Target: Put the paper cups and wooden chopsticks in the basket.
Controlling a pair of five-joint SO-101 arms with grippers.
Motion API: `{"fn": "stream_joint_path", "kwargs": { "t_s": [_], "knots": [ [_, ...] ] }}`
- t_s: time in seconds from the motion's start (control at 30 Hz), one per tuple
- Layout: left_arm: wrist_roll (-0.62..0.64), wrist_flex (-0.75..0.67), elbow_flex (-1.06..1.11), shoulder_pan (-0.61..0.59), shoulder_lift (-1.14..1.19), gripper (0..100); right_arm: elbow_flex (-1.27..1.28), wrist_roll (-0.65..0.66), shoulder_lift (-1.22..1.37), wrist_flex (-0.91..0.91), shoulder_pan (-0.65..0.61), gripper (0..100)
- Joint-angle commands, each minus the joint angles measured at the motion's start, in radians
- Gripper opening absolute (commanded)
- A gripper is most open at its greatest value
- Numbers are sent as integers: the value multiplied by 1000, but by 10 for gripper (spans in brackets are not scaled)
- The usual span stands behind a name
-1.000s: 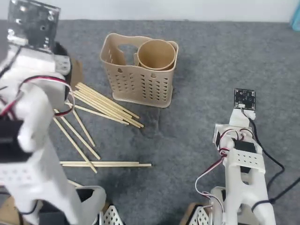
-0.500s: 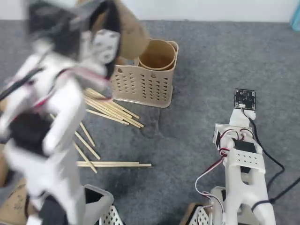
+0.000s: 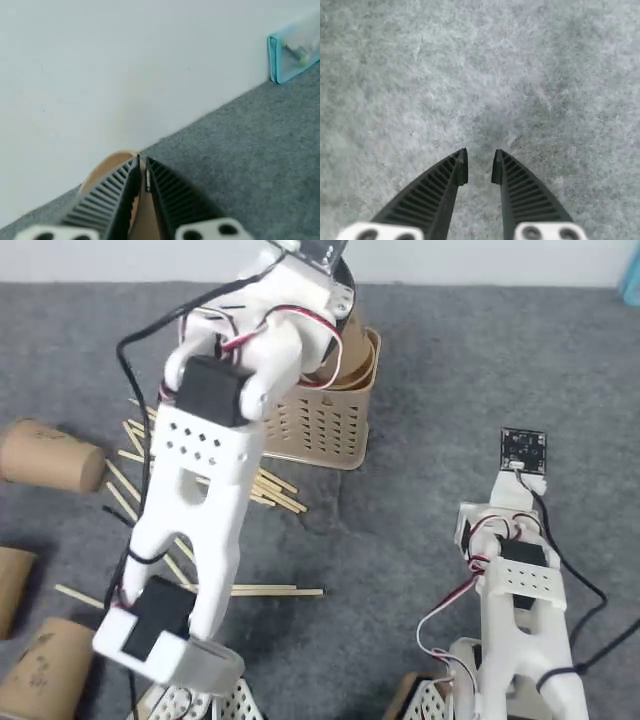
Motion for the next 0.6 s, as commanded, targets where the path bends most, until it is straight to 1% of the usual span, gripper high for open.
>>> {"fn": "stream_joint_path", "kwargs": {
  "t_s": [0.0,0.43,0.57],
  "knots": [
    [-12,-34,-4,8,14,11,-11,20,-44,-27,8,95],
    [-23,-57,-4,0,107,11,-11,20,-44,-27,10,95],
    [-149,52,-5,11,117,13,-11,20,-44,-27,10,95]
  ]
}}
